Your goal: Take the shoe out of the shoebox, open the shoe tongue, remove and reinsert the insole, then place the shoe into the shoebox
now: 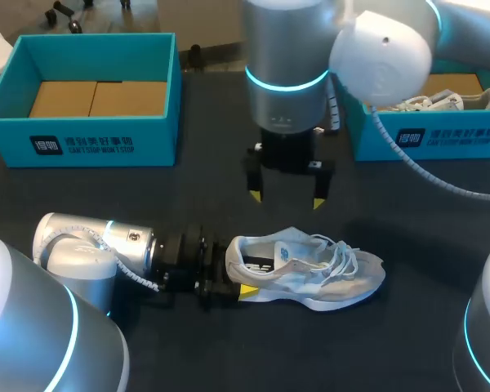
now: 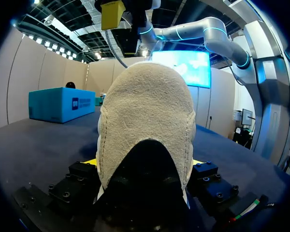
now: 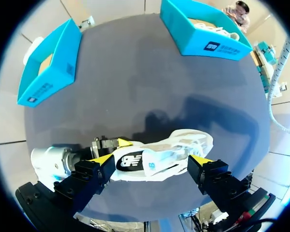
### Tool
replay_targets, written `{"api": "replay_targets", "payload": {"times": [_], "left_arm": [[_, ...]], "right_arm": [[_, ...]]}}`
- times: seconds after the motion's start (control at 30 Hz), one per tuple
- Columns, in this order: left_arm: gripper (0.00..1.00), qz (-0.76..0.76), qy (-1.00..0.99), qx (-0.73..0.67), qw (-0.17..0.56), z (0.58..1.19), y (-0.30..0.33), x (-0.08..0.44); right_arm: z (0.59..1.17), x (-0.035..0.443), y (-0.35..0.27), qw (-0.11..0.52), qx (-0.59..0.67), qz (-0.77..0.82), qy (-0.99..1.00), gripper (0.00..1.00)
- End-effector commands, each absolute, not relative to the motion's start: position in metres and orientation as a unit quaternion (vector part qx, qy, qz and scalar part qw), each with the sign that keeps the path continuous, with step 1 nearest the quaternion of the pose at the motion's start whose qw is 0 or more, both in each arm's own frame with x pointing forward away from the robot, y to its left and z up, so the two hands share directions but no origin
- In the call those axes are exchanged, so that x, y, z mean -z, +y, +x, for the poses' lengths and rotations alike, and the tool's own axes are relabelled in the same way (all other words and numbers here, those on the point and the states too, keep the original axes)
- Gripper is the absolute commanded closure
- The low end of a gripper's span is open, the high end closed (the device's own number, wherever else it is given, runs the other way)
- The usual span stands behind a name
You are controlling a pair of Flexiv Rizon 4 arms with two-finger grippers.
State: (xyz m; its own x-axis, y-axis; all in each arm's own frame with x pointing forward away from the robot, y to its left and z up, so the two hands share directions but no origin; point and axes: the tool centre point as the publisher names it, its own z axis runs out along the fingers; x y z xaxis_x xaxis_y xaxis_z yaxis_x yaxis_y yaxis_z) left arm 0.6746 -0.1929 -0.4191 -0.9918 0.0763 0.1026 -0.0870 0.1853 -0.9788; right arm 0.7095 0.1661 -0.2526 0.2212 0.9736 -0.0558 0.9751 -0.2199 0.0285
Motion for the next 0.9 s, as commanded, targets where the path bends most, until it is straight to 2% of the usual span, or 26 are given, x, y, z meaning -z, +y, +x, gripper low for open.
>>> {"api": "replay_targets", "payload": {"times": [0.03, 0.53, 0.9], "left_arm": [[1.0, 0.003, -0.768, -0.637, 0.065, 0.675, -0.193, 0.42], [1.0, 0.003, -0.768, -0.637, 0.065, 0.675, -0.193, 0.42], [1.0, 0.003, -0.768, -0.637, 0.065, 0.675, -0.193, 0.42]], "right_arm": [[0.702, 0.263, 0.201, 0.081, 0.06, 0.804, 0.587, 0.0], [0.674, 0.29, 0.214, 0.126, 0.095, 0.803, 0.575, 0.0], [0.666, 0.292, 0.19, 0.143, 0.109, 0.819, 0.545, 0.0]]}}
